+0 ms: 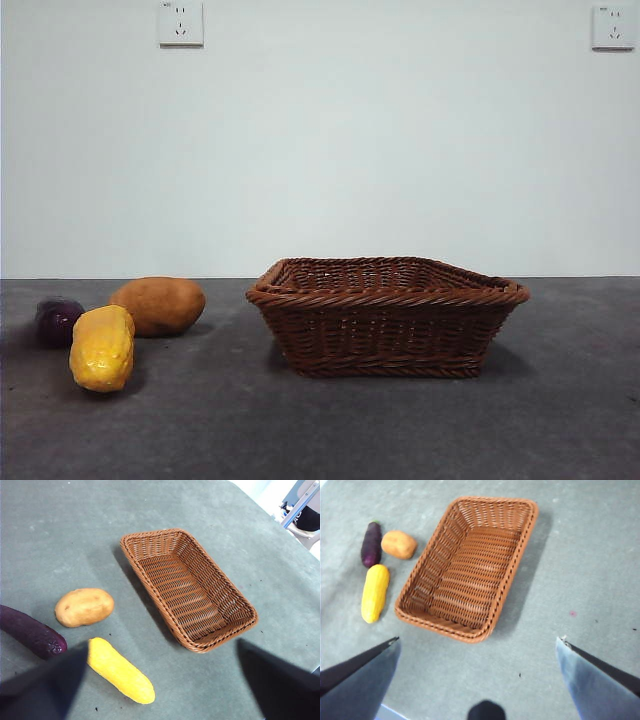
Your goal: Help me put the vegetables on the table into the basket
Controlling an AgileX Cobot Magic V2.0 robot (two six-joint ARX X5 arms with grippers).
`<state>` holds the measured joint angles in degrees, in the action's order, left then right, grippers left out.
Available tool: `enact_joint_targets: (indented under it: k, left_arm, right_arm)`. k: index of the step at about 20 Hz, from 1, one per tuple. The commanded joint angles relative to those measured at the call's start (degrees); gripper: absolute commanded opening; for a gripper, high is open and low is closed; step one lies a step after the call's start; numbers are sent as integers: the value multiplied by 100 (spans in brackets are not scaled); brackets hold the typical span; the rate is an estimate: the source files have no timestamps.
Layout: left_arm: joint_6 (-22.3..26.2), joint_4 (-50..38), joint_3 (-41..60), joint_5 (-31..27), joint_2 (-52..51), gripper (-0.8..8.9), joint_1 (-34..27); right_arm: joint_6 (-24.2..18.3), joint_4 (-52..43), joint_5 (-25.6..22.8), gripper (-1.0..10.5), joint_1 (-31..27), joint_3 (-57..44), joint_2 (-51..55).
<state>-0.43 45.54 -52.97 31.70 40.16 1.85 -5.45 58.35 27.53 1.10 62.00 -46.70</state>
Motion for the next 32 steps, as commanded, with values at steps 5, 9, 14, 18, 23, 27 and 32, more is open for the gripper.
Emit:
enact_joint_targets:
  k: [5,9,14,18,23,27,32]
  left_arm:
    - [4,-101,-7,28,109,665,11]
    - [0,-98,-7,28,109,664,11]
    - [-22,-57,-7,24,120,665,11]
    - [-20,-35,-7,22,162,665,11]
    - [-20,-26,-7,-7,289,665,11]
    - [-17,-17,-7,-20,393,665,11]
    - [-20,-20,-7,-35,490,664,11]
  right_arm:
    - [479,-955,354,599,129,33,-879]
    - [654,-1453,85,598,507,352,-2059]
    - [662,-1504,-393,598,925,1182,-3753]
    - [671,-1554,-721,597,1202,1773,-4872]
    - [693,-1725,-1054,595,1432,2140,-5831]
    - [820,-2037,-1272,592,1513,2142,-6365]
    - [846,-2166,-1349,353,1513,2142,-6743]
